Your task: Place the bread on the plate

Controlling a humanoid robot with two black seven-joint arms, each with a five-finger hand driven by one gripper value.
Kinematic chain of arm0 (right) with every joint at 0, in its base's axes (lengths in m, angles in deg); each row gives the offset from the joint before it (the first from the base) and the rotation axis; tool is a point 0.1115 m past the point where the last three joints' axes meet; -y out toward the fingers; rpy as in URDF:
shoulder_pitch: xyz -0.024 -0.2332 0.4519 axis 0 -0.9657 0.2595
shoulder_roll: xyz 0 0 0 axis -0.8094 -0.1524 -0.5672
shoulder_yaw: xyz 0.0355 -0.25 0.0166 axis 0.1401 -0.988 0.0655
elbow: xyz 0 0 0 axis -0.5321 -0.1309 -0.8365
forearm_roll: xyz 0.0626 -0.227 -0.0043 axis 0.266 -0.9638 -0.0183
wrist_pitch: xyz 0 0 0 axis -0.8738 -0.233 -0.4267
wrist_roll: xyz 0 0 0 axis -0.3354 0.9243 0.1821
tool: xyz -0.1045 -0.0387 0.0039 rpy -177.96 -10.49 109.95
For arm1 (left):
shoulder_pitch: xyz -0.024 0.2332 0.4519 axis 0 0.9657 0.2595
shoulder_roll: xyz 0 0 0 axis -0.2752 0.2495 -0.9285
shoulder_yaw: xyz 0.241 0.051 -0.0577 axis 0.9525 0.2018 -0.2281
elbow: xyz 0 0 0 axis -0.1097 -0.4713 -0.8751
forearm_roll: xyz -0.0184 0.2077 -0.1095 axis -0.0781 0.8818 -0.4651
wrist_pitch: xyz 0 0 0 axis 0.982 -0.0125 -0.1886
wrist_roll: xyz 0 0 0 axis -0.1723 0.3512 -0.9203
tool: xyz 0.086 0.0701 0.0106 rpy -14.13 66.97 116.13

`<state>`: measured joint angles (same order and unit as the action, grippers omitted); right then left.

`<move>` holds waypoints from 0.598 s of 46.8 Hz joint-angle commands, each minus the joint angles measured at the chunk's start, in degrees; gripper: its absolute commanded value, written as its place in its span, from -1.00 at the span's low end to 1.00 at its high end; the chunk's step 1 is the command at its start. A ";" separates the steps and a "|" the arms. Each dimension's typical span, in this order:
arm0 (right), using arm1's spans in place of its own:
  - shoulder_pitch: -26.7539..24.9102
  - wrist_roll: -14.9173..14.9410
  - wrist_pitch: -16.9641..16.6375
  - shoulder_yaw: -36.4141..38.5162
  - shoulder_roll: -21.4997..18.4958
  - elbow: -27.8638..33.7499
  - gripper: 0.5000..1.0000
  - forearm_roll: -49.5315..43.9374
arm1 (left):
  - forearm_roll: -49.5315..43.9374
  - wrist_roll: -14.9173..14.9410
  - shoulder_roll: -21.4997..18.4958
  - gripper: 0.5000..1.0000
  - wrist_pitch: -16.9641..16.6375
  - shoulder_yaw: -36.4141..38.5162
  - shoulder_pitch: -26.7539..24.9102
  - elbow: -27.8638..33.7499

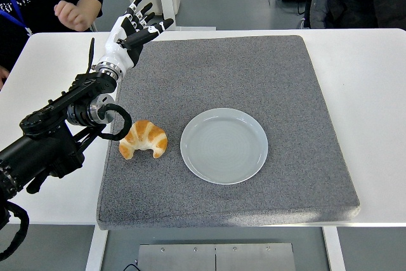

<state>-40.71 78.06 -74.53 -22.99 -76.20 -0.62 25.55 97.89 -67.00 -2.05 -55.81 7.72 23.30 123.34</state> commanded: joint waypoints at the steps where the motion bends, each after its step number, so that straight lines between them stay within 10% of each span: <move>1: 0.00 0.00 0.00 -0.03 0.00 0.00 1.00 0.00 | 0.00 -0.08 0.00 0.89 0.00 0.03 0.02 0.00; 28: 0.00 0.00 0.00 0.06 0.00 0.00 1.00 0.00 | 0.00 -0.09 1.84 0.89 0.08 -0.05 -0.07 0.00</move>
<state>-40.71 78.06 -74.53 -23.02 -76.20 -0.62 25.55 97.89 -67.06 -0.22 -55.81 7.66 23.15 123.34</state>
